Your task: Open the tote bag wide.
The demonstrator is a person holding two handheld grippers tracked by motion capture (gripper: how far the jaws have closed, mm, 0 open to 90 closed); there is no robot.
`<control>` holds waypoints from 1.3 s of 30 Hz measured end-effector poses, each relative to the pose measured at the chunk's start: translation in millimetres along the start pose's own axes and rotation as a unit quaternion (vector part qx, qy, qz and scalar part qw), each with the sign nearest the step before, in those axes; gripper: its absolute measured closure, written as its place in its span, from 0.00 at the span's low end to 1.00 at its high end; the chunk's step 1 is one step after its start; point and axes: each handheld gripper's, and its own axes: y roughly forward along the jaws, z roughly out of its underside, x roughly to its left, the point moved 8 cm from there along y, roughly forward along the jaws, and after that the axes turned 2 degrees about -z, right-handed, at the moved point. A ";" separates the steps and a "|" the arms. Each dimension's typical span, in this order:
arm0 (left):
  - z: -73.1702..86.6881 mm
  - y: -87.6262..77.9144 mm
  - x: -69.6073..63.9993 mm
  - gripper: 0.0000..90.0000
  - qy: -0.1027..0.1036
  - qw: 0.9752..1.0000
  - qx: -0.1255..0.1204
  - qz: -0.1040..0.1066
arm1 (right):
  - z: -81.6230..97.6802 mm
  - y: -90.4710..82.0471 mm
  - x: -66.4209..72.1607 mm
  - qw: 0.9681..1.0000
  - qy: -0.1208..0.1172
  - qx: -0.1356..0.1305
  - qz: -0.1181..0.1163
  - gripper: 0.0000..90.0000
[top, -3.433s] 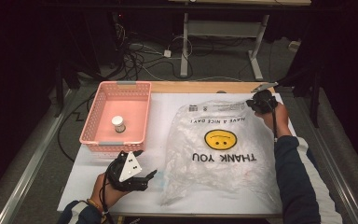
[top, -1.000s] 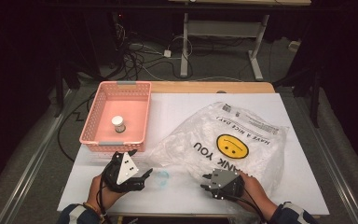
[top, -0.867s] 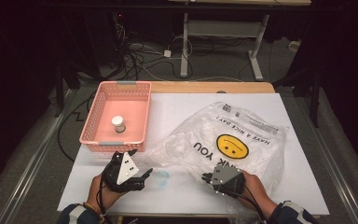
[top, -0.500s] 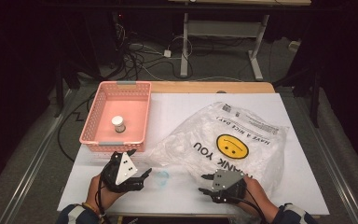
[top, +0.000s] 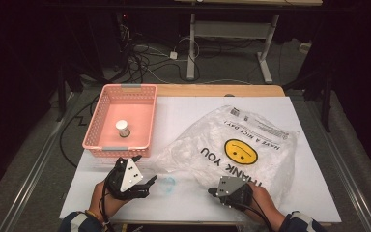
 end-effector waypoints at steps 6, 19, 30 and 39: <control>-0.2 0.0 0.5 0.22 0.000 1.000 0.000 -0.001 | -15.6 -19.5 -13.4 0.998 0.013 -0.046 0.030 1.00; 0.3 -0.2 -0.1 0.22 0.000 1.000 0.001 -0.001 | -9.0 -10.4 15.4 0.998 0.002 -0.024 -0.050 0.78; 0.2 1.2 -1.5 0.22 0.003 1.000 0.004 0.002 | -2.3 8.2 2.9 0.999 0.018 -0.010 -0.032 0.80; 0.2 0.7 -1.3 0.22 0.002 1.000 0.002 0.002 | -5.0 7.1 -1.9 0.999 0.030 -0.009 -0.028 1.00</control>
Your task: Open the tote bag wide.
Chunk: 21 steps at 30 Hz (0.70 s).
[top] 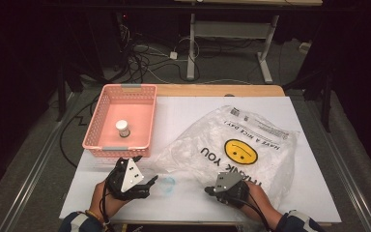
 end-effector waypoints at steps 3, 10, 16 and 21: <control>-0.6 -0.4 2.1 0.22 -0.001 1.000 -0.002 -0.004 | -7.7 -10.3 -4.1 1.000 0.004 -0.024 0.009 1.00; -10.1 -4.3 22.2 0.22 0.001 0.999 -0.014 -0.032 | -34.9 -46.8 -23.0 0.995 -0.002 -0.089 0.045 1.00; -28.5 -10.0 55.7 0.22 -0.021 0.997 -0.038 -0.061 | -58.4 -67.7 -52.1 0.987 -0.007 -0.127 0.100 1.00; -40.9 -4.0 82.7 0.22 -0.033 0.997 -0.024 -0.068 | -70.2 -83.9 -74.9 0.975 -0.020 -0.147 0.165 1.00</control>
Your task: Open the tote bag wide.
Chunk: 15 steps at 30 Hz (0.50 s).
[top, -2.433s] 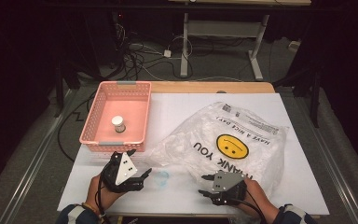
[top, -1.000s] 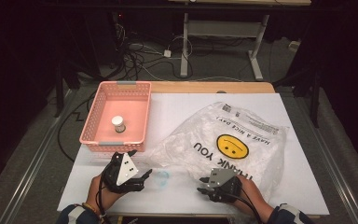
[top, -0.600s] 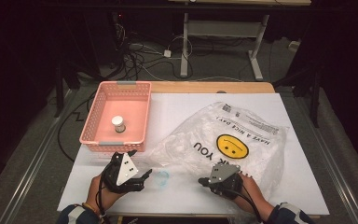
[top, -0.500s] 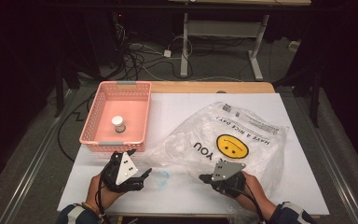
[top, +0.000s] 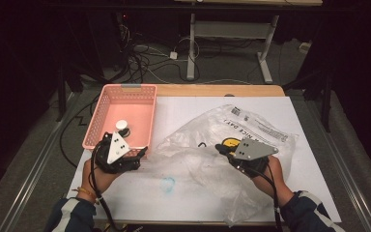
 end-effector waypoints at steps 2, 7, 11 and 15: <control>-4.9 6.5 11.0 0.21 -0.002 1.000 0.014 -0.005 | -6.0 -2.9 -8.3 1.000 0.010 -0.009 0.006 1.00; -5.6 28.1 39.8 0.21 -0.016 0.998 0.058 -0.015 | -29.6 -19.9 -22.7 0.998 -0.001 -0.046 0.038 1.00; 1.1 50.2 60.8 0.21 -0.030 0.994 0.102 -0.011 | -41.0 -33.7 -30.7 0.996 -0.006 -0.068 0.062 1.00; 13.2 74.8 76.3 0.21 -0.054 0.985 0.165 -0.001 | -45.6 -42.6 -35.9 0.993 -0.006 -0.083 0.082 1.00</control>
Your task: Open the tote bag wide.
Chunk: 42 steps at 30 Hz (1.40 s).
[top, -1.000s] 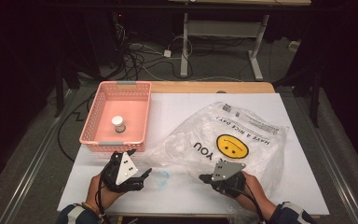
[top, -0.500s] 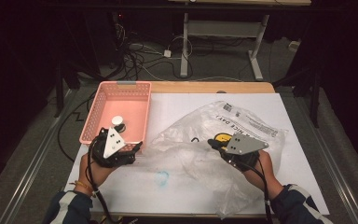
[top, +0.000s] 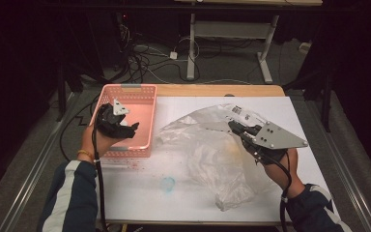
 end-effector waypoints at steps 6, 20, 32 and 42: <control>5.1 33.4 14.2 0.21 0.001 0.997 0.076 -0.005 | -1.3 -2.7 -2.1 1.000 0.002 -0.006 -0.003 1.00; 32.6 58.2 23.9 0.42 -0.009 0.983 0.181 0.025 | 12.9 9.6 17.8 0.998 -0.006 0.021 -0.051 1.00; 38.2 41.6 26.5 0.53 -0.001 0.979 0.202 0.036 | 17.0 11.9 17.4 0.998 0.001 0.024 -0.055 1.00; 22.2 15.4 25.5 0.53 -0.017 0.996 0.084 0.018 | 15.5 11.9 10.1 0.999 0.004 0.016 -0.038 1.00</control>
